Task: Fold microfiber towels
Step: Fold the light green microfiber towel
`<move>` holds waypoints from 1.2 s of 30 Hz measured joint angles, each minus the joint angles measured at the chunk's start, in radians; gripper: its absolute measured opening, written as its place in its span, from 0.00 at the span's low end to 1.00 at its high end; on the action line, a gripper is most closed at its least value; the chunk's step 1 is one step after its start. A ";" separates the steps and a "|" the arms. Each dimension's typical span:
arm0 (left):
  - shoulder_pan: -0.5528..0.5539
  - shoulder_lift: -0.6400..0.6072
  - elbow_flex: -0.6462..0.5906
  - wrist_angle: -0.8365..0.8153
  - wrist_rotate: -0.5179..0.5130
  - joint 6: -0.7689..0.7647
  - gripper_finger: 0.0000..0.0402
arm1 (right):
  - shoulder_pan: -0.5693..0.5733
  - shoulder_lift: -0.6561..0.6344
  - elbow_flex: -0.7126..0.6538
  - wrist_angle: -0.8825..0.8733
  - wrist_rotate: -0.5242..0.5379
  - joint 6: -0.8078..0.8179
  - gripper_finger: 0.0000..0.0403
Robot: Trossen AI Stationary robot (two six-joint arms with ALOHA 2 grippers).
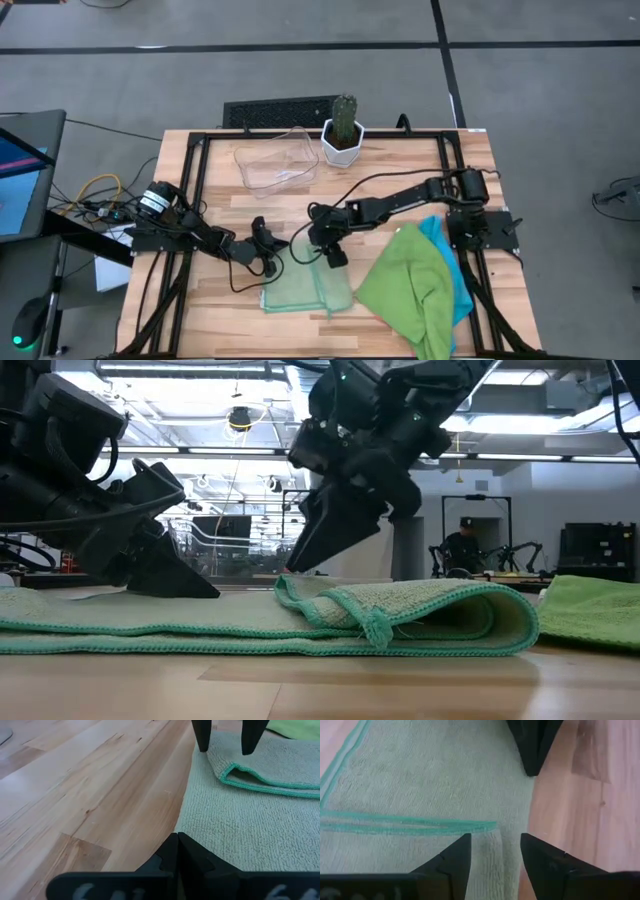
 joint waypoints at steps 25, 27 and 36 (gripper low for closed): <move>0.000 0.000 0.001 -0.004 -0.011 0.000 0.00 | 0.002 0.044 0.000 -0.006 -0.024 -0.017 0.11; 0.000 0.000 0.001 -0.004 -0.011 0.000 0.00 | 0.002 0.042 0.000 -0.006 -0.024 -0.017 0.05; 0.000 0.000 0.001 -0.004 -0.013 0.000 0.00 | -0.005 0.015 0.023 -0.007 -0.022 -0.001 0.11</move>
